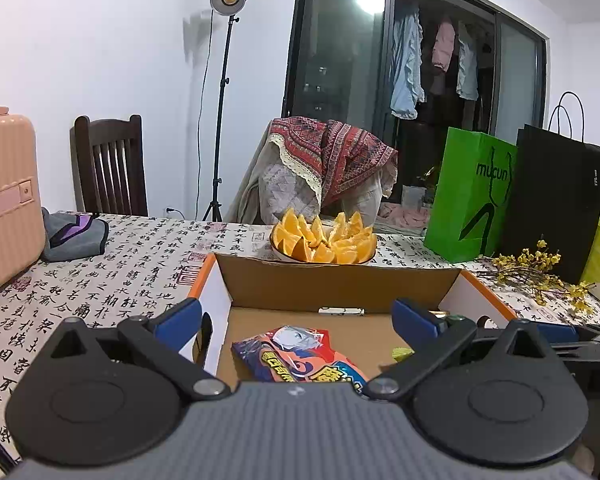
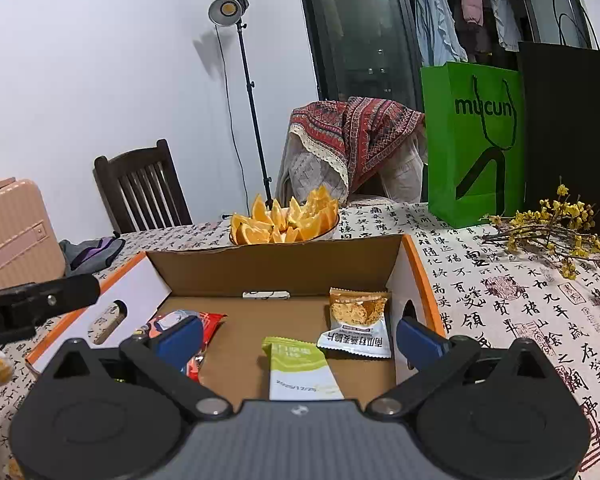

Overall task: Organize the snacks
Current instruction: 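Open the right tool over the box while the left tool releases the red-blue bag, then move both open tools back from the box to the snack pile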

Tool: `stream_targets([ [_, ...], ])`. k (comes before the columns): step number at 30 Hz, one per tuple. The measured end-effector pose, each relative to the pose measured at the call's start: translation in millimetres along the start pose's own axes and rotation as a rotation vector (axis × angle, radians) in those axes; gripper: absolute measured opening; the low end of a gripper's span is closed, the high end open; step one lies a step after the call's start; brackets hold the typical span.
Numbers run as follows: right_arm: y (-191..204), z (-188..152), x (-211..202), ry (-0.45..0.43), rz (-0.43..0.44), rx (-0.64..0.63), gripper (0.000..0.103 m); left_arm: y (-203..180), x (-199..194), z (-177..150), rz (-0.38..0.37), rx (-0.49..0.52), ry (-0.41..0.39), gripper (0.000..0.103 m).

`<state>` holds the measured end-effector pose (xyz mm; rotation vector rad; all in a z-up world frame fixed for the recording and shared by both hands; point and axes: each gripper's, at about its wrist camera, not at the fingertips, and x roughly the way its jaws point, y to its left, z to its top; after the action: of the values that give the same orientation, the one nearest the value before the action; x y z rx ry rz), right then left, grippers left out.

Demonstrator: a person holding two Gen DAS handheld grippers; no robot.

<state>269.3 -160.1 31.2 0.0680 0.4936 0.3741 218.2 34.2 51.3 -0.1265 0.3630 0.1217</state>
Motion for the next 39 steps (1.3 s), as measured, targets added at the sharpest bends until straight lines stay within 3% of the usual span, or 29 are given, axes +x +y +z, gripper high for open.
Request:
stream_targets([
  [13, 5, 7, -13, -0.027, 0.007, -0.022, 0.103, 2, -21, 13, -0.024, -0.055, -0.013, 0.103],
  [22, 25, 13, -63, -0.094, 0.016, -0.084, 0.103, 5, -51, 16, -0.033, -0.077, -0.005, 0.103],
  [39, 42, -40, -137, -0.066, 0.019, -0.081, 0.103, 29, -134, -32, -0.027, -0.093, 0.014, 0.103],
])
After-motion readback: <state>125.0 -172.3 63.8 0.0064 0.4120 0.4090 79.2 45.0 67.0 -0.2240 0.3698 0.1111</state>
